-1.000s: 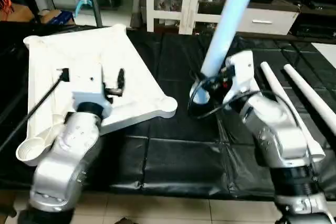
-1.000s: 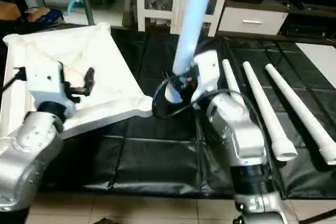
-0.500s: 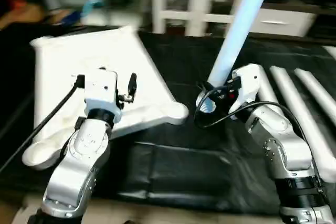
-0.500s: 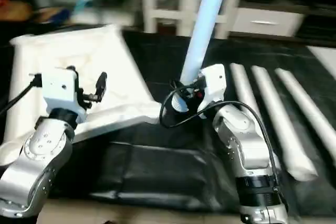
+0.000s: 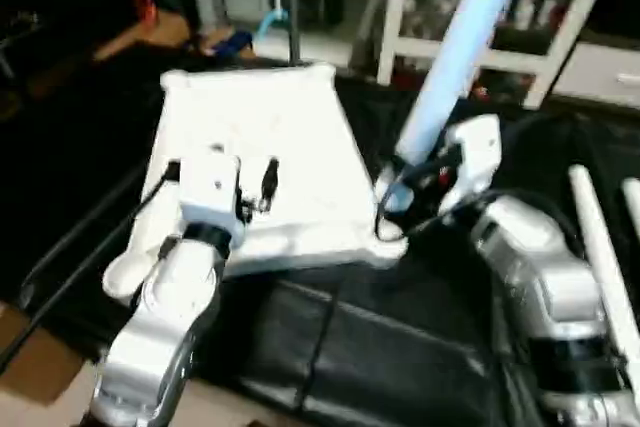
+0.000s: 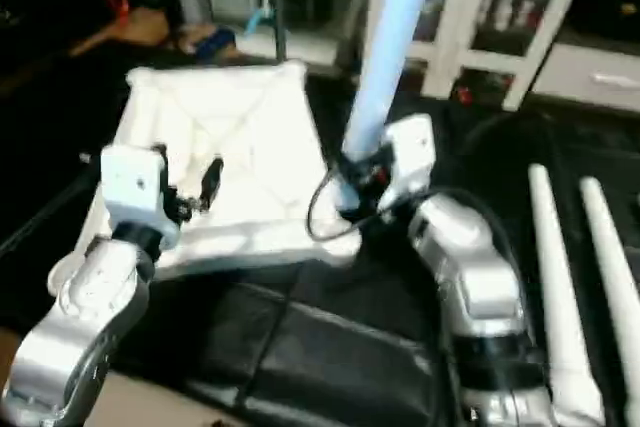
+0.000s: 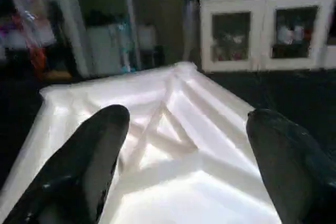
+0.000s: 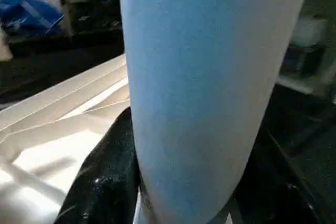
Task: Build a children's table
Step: Pick table leg, then insert table leg to table base
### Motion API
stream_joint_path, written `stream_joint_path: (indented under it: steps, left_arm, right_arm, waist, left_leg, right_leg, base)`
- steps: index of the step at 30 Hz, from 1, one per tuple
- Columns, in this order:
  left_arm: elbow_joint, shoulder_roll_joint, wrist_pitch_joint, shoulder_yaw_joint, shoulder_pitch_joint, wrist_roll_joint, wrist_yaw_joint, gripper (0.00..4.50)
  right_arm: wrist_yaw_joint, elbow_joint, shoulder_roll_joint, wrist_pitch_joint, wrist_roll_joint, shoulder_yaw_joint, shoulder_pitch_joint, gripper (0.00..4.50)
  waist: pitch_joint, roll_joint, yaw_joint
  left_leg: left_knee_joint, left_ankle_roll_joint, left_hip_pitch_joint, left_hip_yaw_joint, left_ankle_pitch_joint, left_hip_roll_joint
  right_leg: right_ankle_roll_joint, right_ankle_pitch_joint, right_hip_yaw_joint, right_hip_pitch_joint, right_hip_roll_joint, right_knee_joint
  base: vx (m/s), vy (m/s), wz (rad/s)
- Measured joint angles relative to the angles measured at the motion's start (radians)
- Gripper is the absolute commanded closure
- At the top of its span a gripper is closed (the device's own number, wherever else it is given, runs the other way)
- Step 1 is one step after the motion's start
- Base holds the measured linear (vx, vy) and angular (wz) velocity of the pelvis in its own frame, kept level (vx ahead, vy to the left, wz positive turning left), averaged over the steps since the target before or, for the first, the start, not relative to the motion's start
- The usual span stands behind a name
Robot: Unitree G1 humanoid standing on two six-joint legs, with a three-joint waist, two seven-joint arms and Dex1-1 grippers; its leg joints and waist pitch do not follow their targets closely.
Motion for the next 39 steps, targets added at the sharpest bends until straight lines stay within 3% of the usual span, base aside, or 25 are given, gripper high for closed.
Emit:
stream_joint_path:
  steps: [1,3,5,8,10,13,19,21,24,27,31,34,39]
  left_arm:
    - [0.010,0.005,-0.010,-0.005,0.004,-0.009,-0.026,0.46]
    - [0.012,0.007,-0.039,-0.017,0.014,-0.030,-0.083,0.29]
    - [0.013,0.010,-0.046,-0.040,0.016,-0.049,-0.136,0.18]
    - [0.030,0.046,-0.048,-0.065,0.004,-0.060,-0.213,0.06]
    - [0.057,0.070,-0.050,-0.080,-0.009,-0.059,-0.263,0.06]
    - [0.142,0.095,-0.072,-0.102,-0.047,-0.059,-0.361,0.06]
    - [0.295,0.150,-0.089,-0.148,-0.130,-0.076,-0.559,0.06]
    - [0.356,0.155,-0.105,-0.163,-0.157,-0.063,-0.586,0.06]
    - [0.418,0.140,-0.140,-0.154,-0.181,-0.035,-0.568,0.06]
    - [0.407,0.065,-0.166,-0.095,-0.173,-0.028,-0.468,0.06]
    - [0.287,-0.077,-0.176,0.054,-0.072,-0.057,-0.241,0.06]
    - [0.219,-0.134,-0.195,0.119,-0.010,-0.051,-0.109,0.06]
    - [0.168,-0.153,-0.191,0.153,0.043,0.006,-0.020,0.06]
  right_arm:
    - [0.002,0.005,0.002,0.008,0.002,0.002,-0.002,2.62]
    - [0.002,0.019,-0.009,0.022,0.006,-0.001,-0.007,2.62]
    - [0.003,0.042,-0.016,0.030,0.007,-0.009,-0.008,2.62]
    - [0.006,0.059,-0.016,0.028,0.017,-0.026,-0.016,2.62]
    - [0.008,0.063,-0.016,0.017,0.018,-0.039,-0.031,2.62]
    - [0.063,0.077,-0.031,-0.049,0.020,-0.039,-0.041,2.62]
    - [0.181,0.077,-0.093,-0.018,0.072,-0.039,-0.035,2.62]
    - [0.199,0.077,-0.104,-0.012,0.072,-0.039,-0.030,2.62]
    - [0.206,0.077,-0.106,-0.012,0.072,-0.040,-0.028,2.62]
    - [0.159,0.044,-0.095,-0.013,0.070,-0.046,0.008,2.62]
    - [-0.019,-0.016,-0.015,0.010,0.048,-0.093,0.073,2.62]
    - [-0.100,-0.048,0.011,0.012,0.017,-0.111,0.108,2.62]
    - [-0.158,-0.077,0.035,0.036,0.007,-0.112,0.109,2.62]
  waist:
    - [-0.001,0.000,0.001]
    - [-0.001,-0.001,0.002]
    - [0.000,-0.001,0.001]
    - [0.001,-0.002,-0.008]
    - [0.002,-0.002,-0.010]
    - [0.005,-0.007,-0.008]
    - [0.005,-0.004,-0.011]
    - [0.005,-0.003,-0.012]
    - [0.005,-0.001,-0.013]
    - [0.005,0.003,-0.014]
    - [0.003,0.008,-0.022]
    - [0.003,0.009,-0.027]
    - [0.003,0.008,-0.034]
  left_leg:
    - [0.007,0.002,-0.007,0.000,-0.001,-0.002]
    - [0.007,0.006,-0.013,0.007,0.003,-0.002]
    - [-0.001,0.012,-0.013,0.024,0.009,-0.001]
    - [-0.011,0.012,-0.007,0.052,0.013,0.014]
    - [-0.012,0.011,-0.004,0.059,0.013,0.017]
    - [-0.021,0.011,0.011,0.075,0.013,0.017]
    - [-0.030,0.009,0.009,0.081,0.014,0.016]
    - [-0.030,0.009,0.009,0.090,0.014,0.016]
    - [-0.031,0.009,0.006,0.098,0.014,0.016]
    - [-0.031,0.009,0.007,0.099,0.014,0.017]
    - [-0.031,0.010,0.008,0.100,0.015,0.019]
    - [-0.032,0.012,0.007,0.100,0.016,0.022]
    - [-0.033,0.014,0.007,0.100,0.017,0.026]
  right_leg:
    - [0.002,0.001,0.000,-0.011,-0.003,0.003]
    - [0.002,0.006,-0.001,-0.012,-0.008,0.003]
    - [0.005,0.015,-0.003,-0.014,-0.016,0.001]
    - [-0.003,0.029,-0.002,-0.013,-0.019,-0.005]
    - [-0.003,0.033,-0.001,-0.014,-0.022,-0.005]
    - [0.004,0.031,-0.003,-0.017,-0.034,-0.006]
    - [-0.002,0.051,-0.002,-0.017,-0.039,-0.026]
    - [0.001,0.060,-0.002,-0.027,-0.046,-0.026]
    - [0.002,0.066,-0.002,-0.031,-0.051,-0.027]
    - [0.001,0.071,-0.001,-0.032,-0.051,-0.030]
    - [-0.004,0.078,-0.002,-0.033,-0.051,-0.031]
    - [0.000,0.076,-0.003,-0.035,-0.048,-0.032]
    - [0.009,0.072,-0.003,-0.035,-0.045,-0.036]
  base:
    - [-0.025,0.058,-0.03]
    - [-0.052,0.051,-0.04]
    - [-0.090,0.048,-0.04]
    - [-0.102,0.029,-0.01]
    - [-0.101,0.016,-0.02]
    - [-0.094,0.021,-0.06]
    - [-0.031,0.014,-0.03]
    - [0.000,0.000,0.00]
    - [0.000,0.000,0.00]
    - [0.000,0.000,0.00]
    - [0.000,0.000,0.00]
    - [0.057,-0.016,-0.03]
    - [0.031,-0.007,-0.02]
